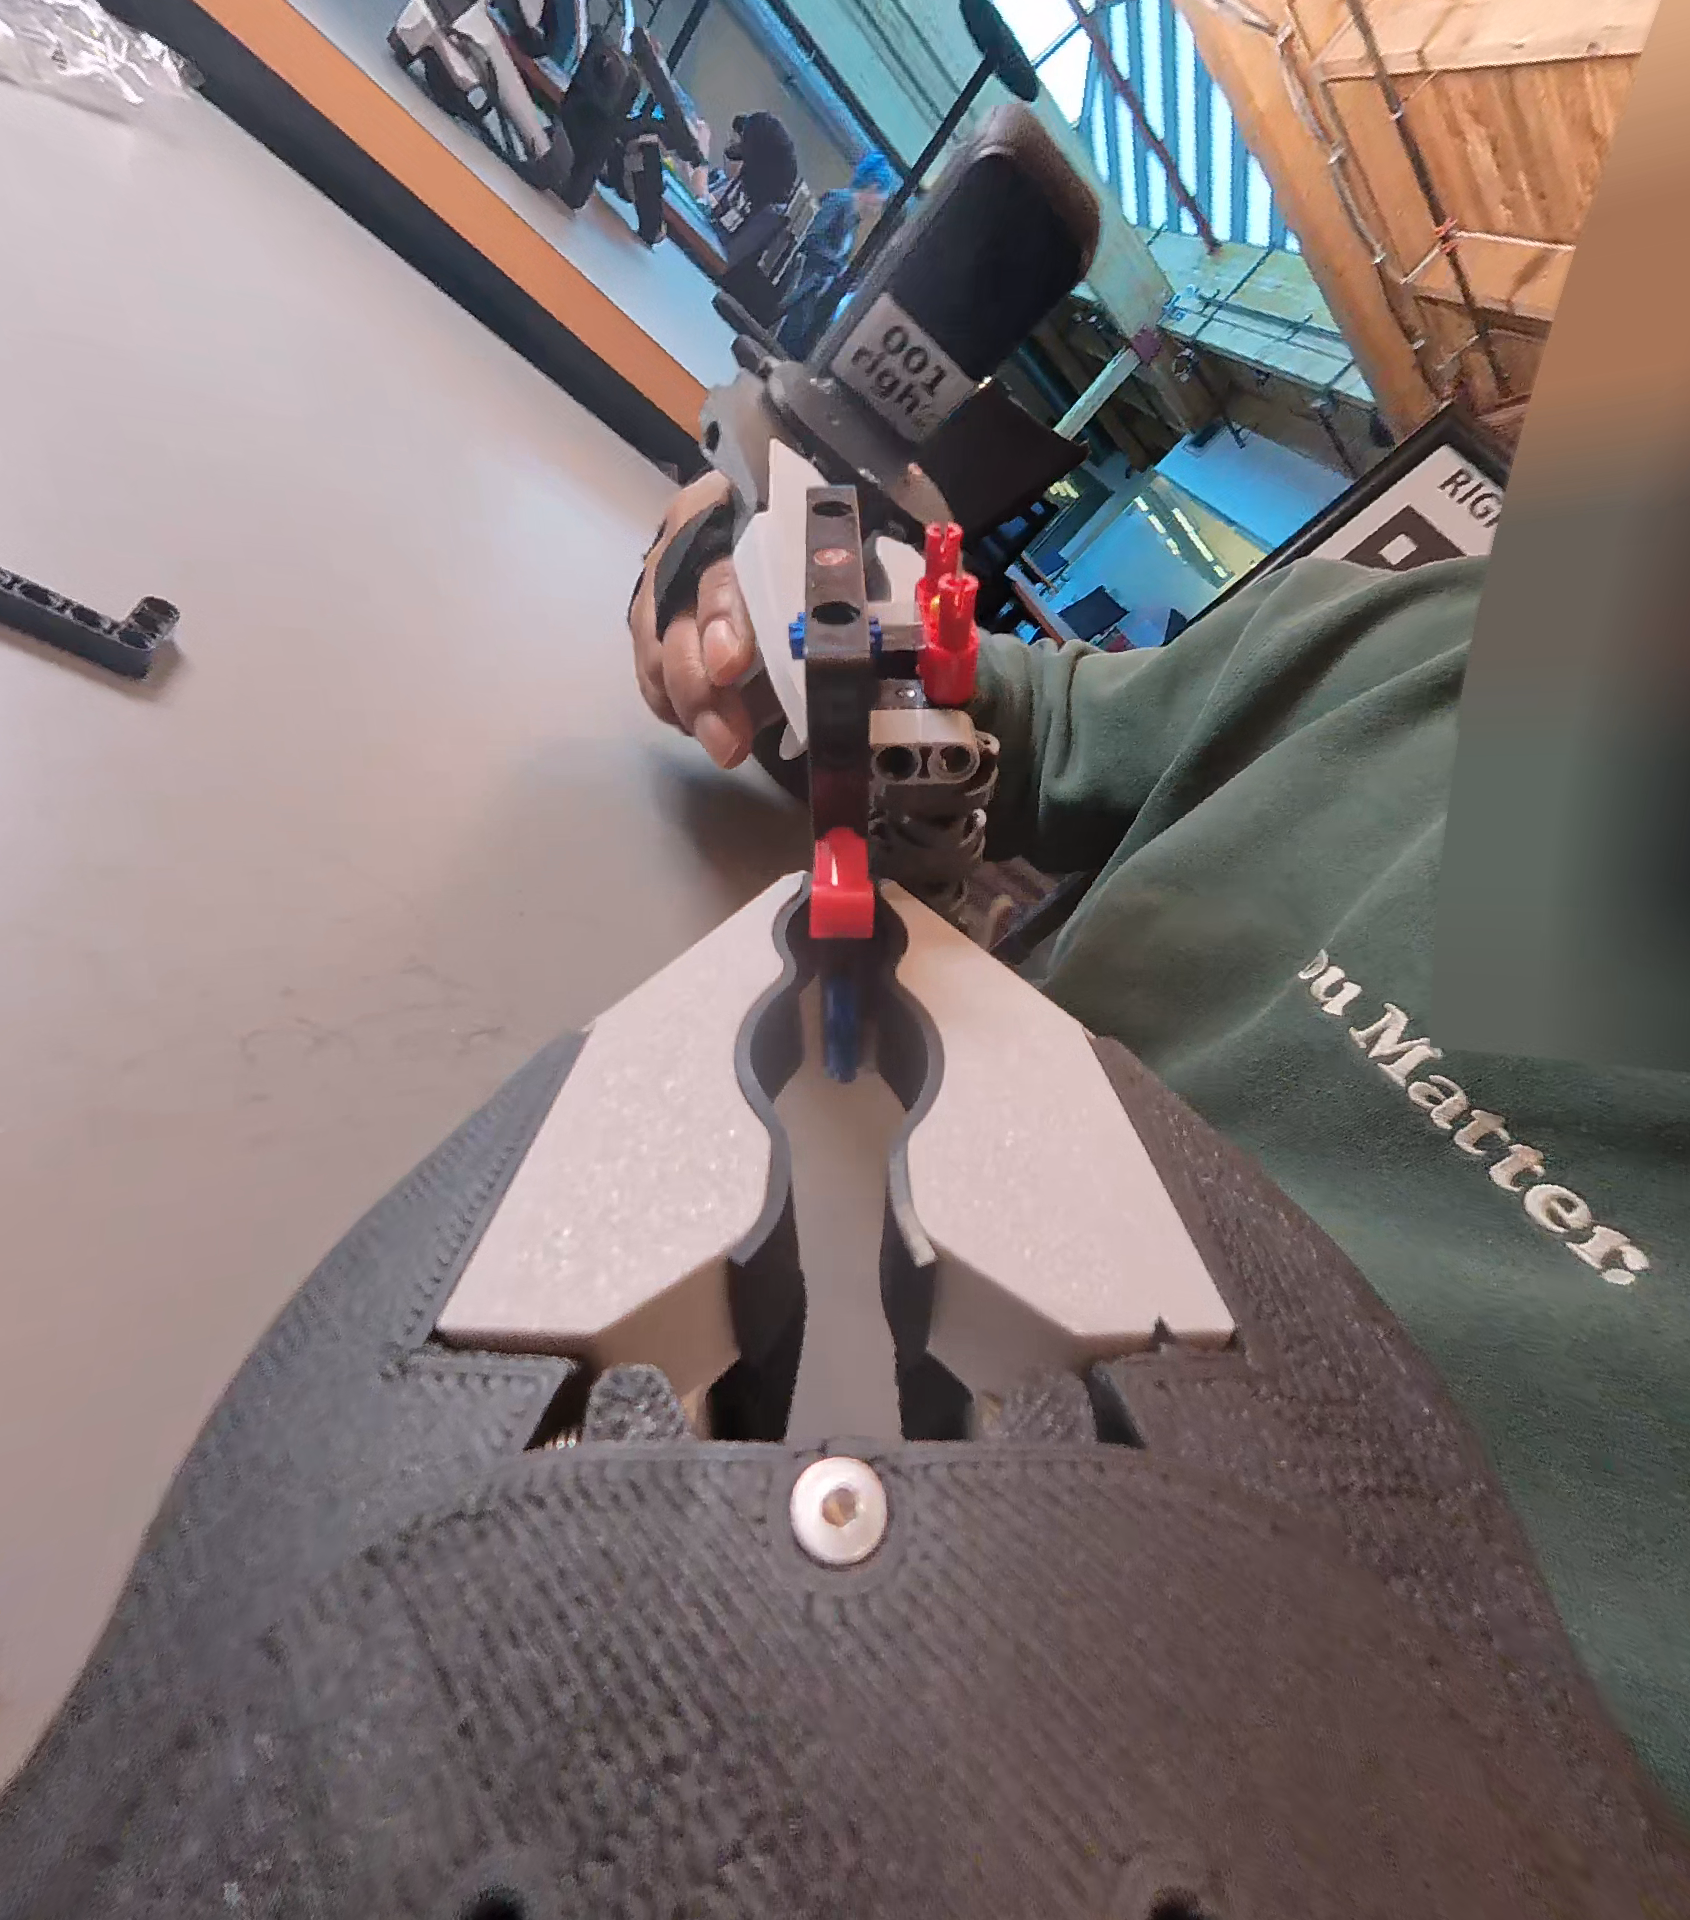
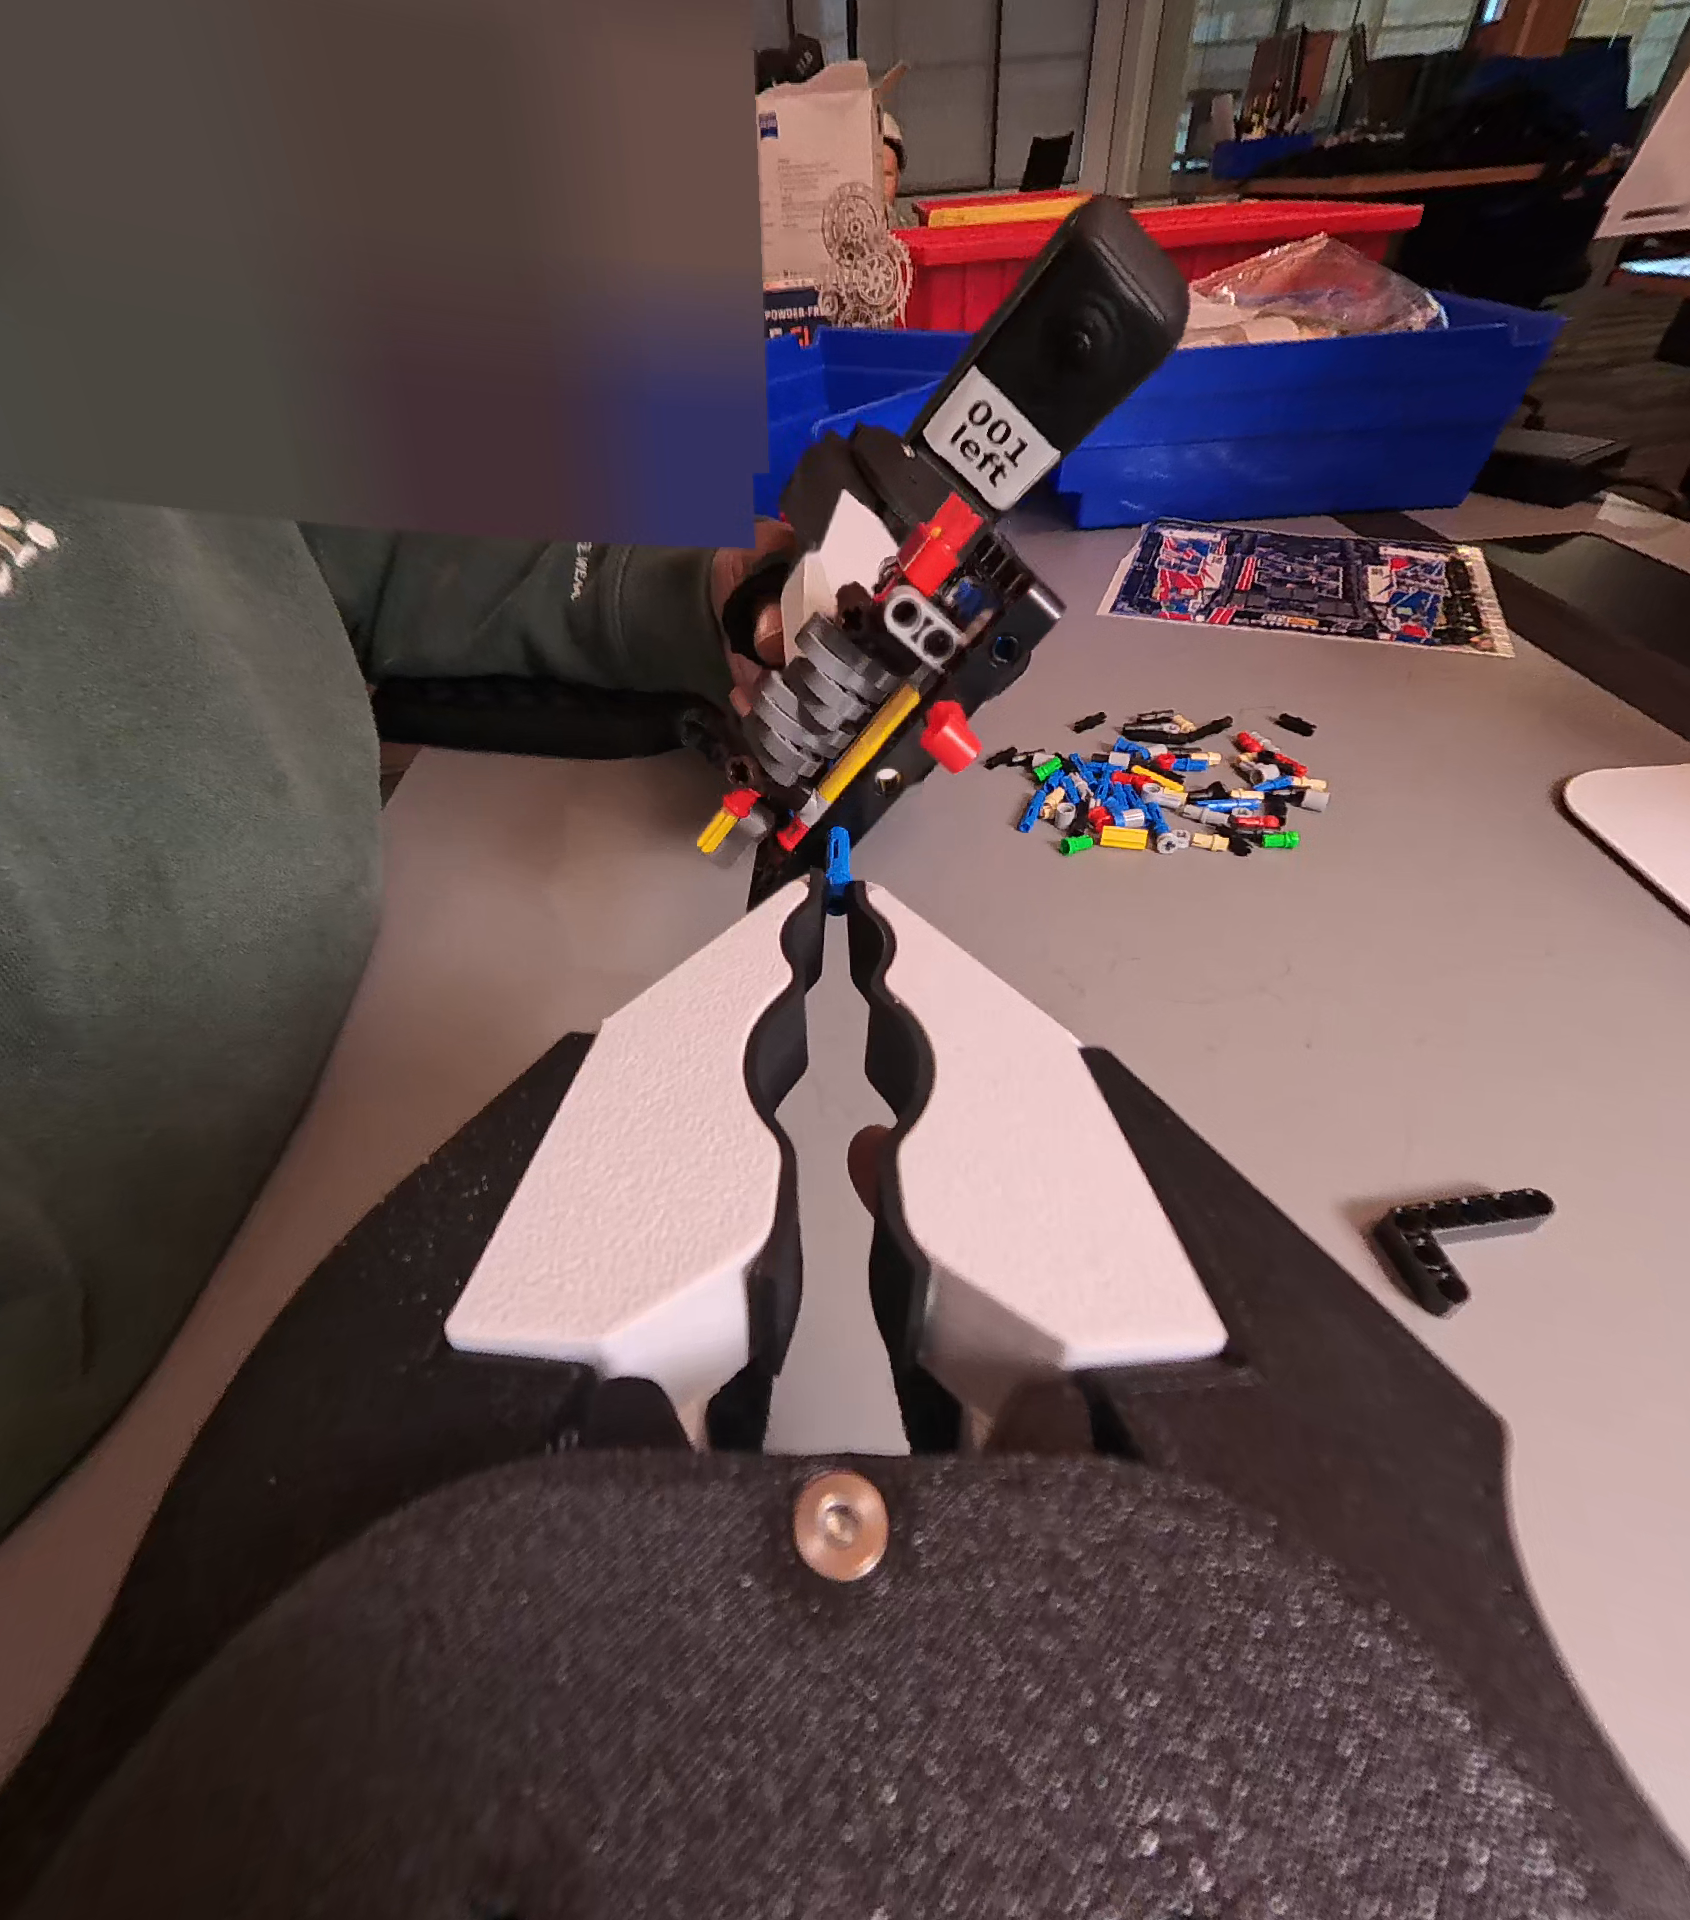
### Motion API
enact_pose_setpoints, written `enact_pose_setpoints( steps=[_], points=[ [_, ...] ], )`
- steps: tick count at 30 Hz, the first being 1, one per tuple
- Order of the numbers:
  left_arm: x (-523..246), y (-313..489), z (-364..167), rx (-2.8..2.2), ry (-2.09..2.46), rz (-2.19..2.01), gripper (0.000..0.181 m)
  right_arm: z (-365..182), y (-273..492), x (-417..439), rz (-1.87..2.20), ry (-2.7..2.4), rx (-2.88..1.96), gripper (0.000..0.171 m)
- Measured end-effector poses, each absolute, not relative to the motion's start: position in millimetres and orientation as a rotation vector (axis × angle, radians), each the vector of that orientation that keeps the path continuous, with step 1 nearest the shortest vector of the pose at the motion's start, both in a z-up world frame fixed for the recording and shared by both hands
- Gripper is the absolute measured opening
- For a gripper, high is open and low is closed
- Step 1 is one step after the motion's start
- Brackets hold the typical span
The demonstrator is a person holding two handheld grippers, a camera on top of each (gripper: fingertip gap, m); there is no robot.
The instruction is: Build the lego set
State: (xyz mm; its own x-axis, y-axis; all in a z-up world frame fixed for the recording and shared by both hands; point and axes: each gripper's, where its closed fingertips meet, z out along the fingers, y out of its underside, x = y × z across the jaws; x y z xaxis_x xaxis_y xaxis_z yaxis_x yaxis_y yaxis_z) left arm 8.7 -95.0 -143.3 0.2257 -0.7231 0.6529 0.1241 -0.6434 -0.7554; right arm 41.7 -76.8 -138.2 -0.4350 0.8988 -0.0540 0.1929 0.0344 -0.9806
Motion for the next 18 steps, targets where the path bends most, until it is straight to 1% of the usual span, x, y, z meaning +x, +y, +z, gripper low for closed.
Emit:
enact_pose_setpoints(
  steps=[11,18],
  points=[
    [11.9,-97.0,-150.7,-1.835,0.579,-1.485,0.006,-152.3,-80.1,44.2,1.321,-1.810,-1.166,0.002],
    [15.5,-96.5,-162.1,-1.914,0.621,-1.402,0.006,-157.5,-79.5,47.1,1.231,-1.878,-1.183,0.001]
  ],
)
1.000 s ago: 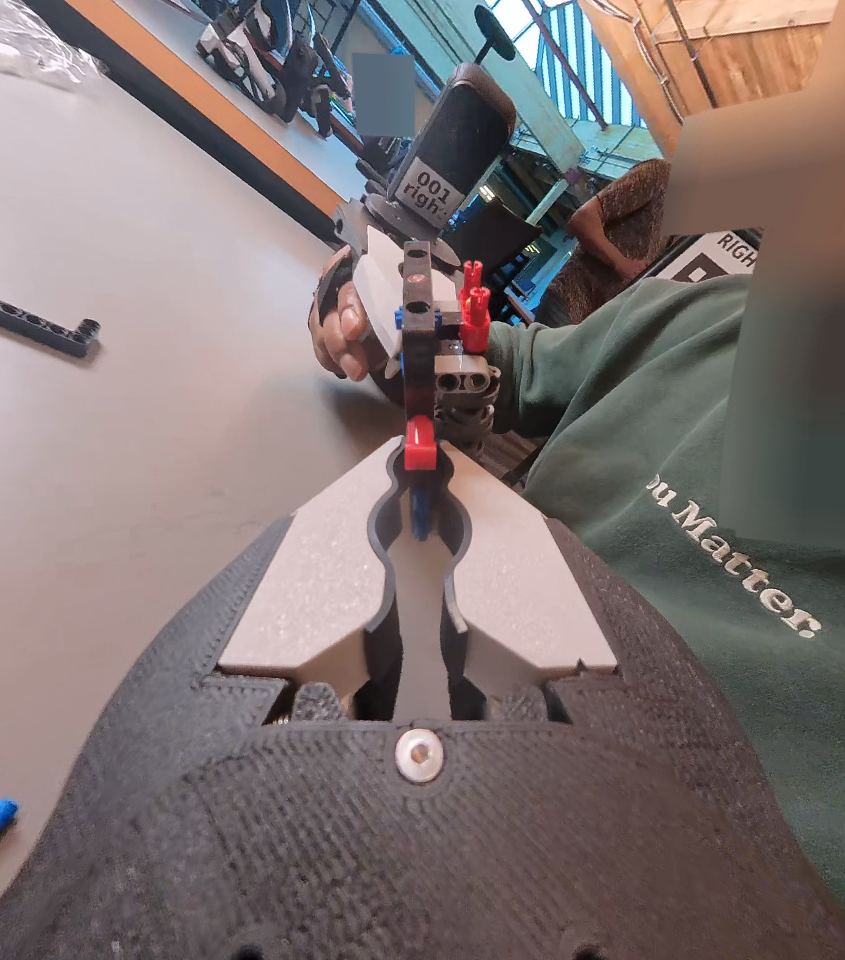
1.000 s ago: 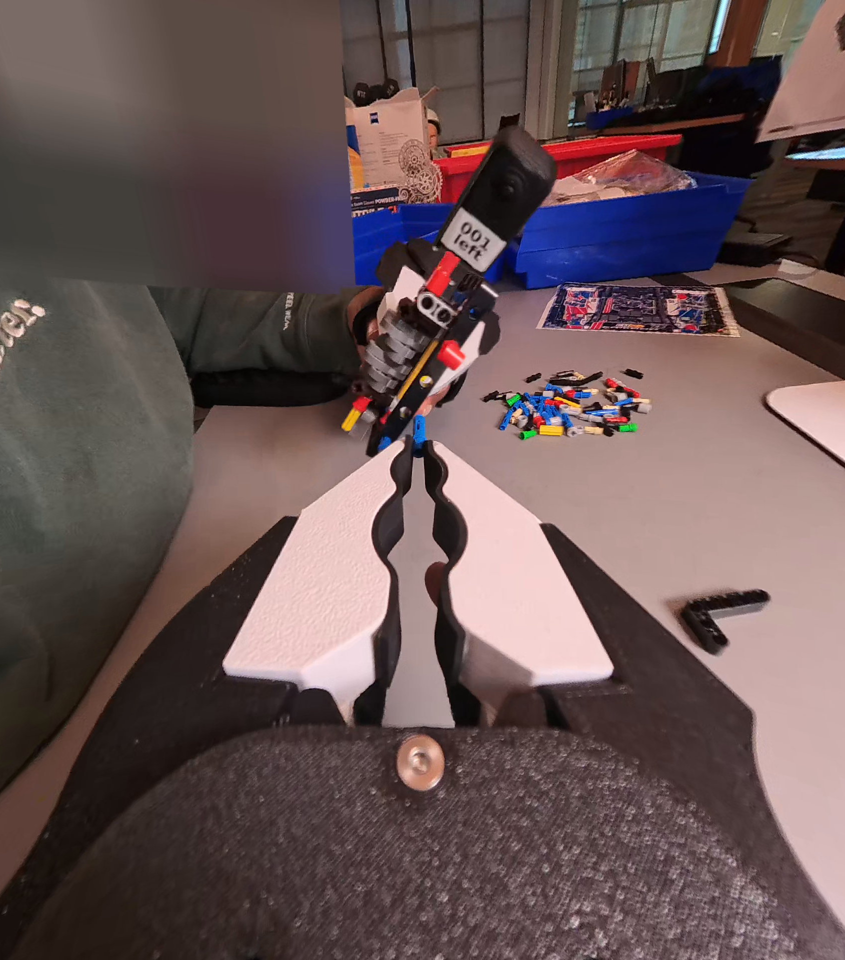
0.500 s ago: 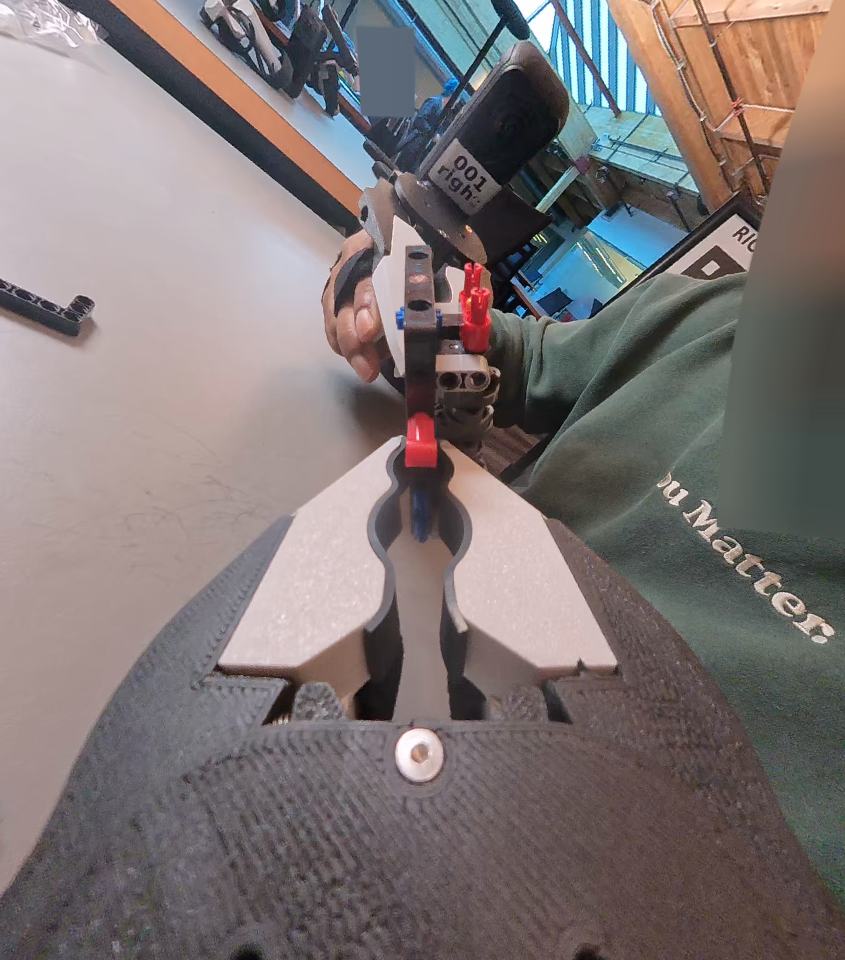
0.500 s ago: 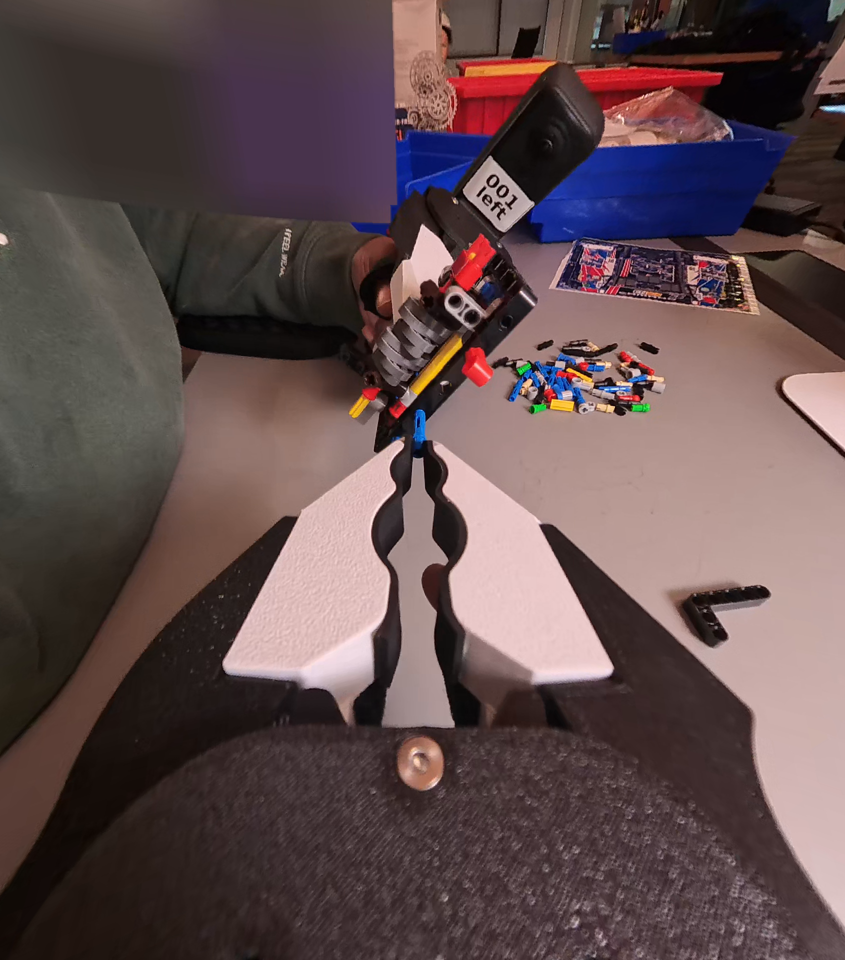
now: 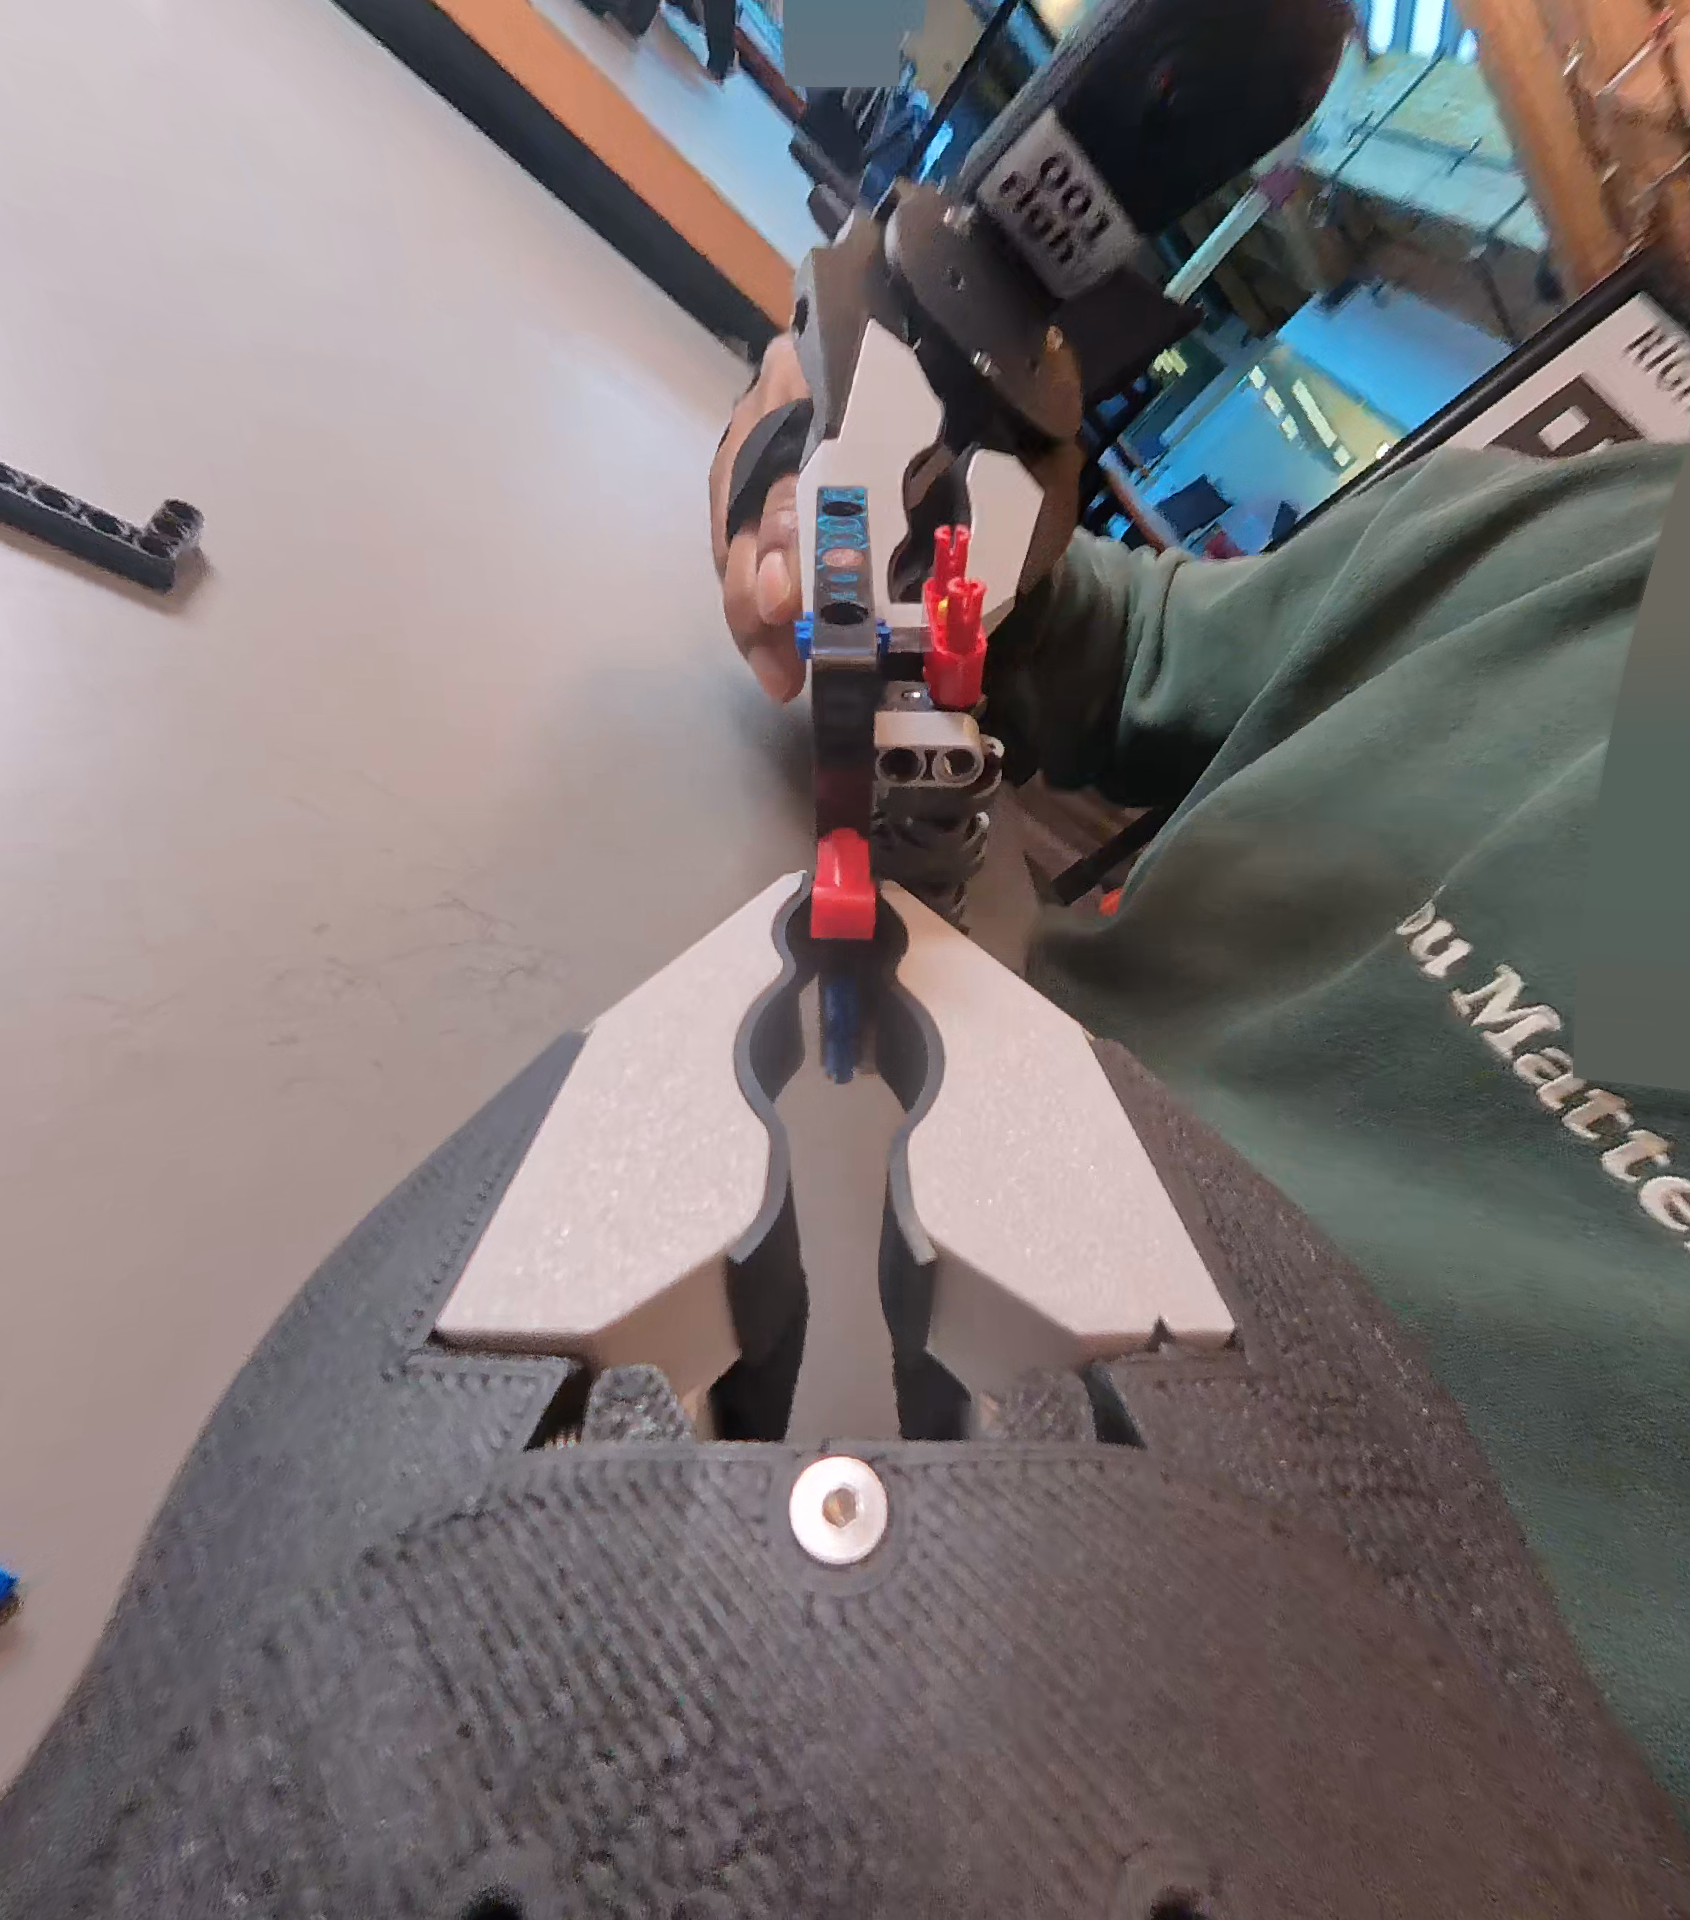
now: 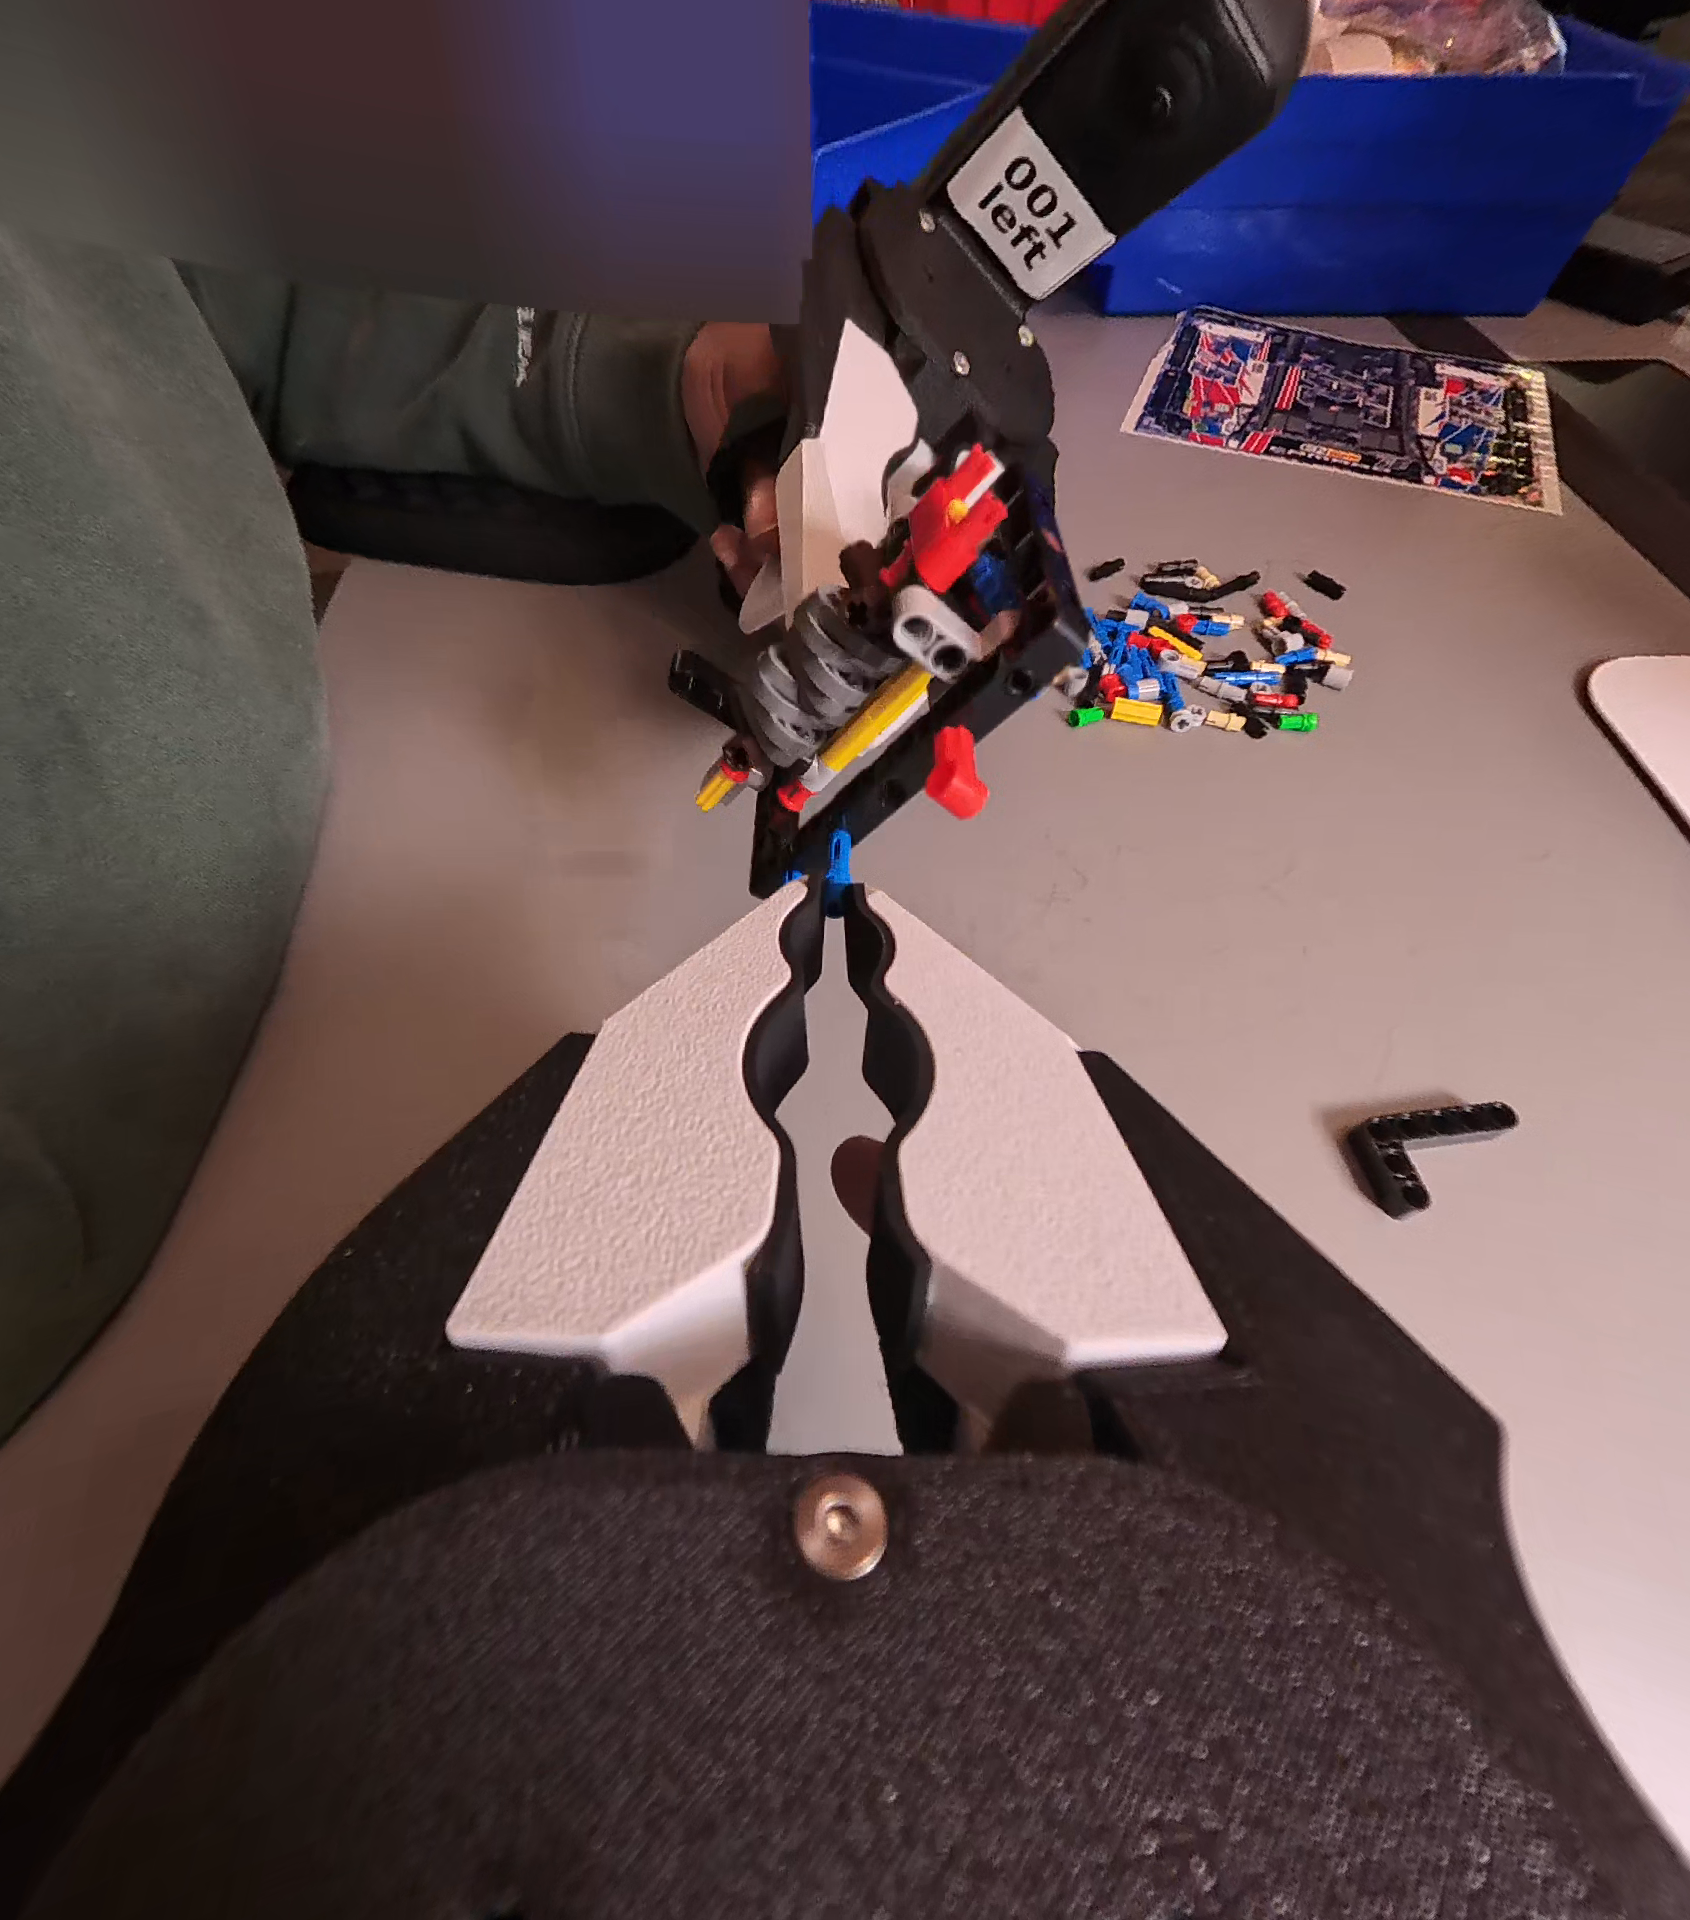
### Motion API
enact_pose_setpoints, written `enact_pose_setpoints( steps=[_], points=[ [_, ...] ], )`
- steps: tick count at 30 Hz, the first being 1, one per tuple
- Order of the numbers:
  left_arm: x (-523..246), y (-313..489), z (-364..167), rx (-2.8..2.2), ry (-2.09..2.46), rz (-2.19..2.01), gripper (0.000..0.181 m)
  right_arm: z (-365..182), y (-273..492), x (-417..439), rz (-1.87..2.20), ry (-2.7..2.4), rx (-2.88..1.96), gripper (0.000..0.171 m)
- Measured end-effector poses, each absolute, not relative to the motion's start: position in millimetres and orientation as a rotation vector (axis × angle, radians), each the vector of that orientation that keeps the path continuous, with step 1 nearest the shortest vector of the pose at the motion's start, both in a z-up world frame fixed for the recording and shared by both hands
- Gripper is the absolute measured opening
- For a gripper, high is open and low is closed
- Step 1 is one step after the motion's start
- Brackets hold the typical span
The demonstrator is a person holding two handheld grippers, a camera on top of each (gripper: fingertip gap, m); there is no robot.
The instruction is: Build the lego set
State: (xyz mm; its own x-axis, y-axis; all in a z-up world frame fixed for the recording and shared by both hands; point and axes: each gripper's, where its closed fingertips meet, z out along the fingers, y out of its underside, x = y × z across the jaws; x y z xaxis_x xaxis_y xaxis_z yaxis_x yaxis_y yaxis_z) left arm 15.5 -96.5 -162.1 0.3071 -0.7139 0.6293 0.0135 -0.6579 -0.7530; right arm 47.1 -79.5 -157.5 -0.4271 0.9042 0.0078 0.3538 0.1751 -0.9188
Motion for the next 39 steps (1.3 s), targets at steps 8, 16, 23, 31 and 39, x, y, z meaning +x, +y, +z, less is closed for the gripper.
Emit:
enact_pose_setpoints(
  steps=[8,16,23,31,39],
  points=[
    [14.8,-94.2,-156.2,-1.868,0.580,-1.431,0.006,-157.4,-80.2,47.1,1.285,-1.847,-1.196,0.002],
    [6.0,-89.5,-134.7,-1.744,0.481,-1.498,0.006,-140.4,-77.2,39.3,1.542,-1.656,-1.238,0.002],
    [6.3,-90.4,-132.1,-1.735,0.502,-1.468,0.006,-137.3,-77.6,38.4,1.603,-1.623,-1.268,0.002],
    [16.6,-96.7,-138.9,-1.774,0.624,-1.397,0.006,-140.3,-79.1,47.9,1.413,-1.790,-1.251,0.001],
    [20.9,-101.7,-147.7,-1.812,0.723,-1.311,0.006,-151.8,-87.1,53.0,1.430,-1.875,-1.295,0.001]
  ],
)
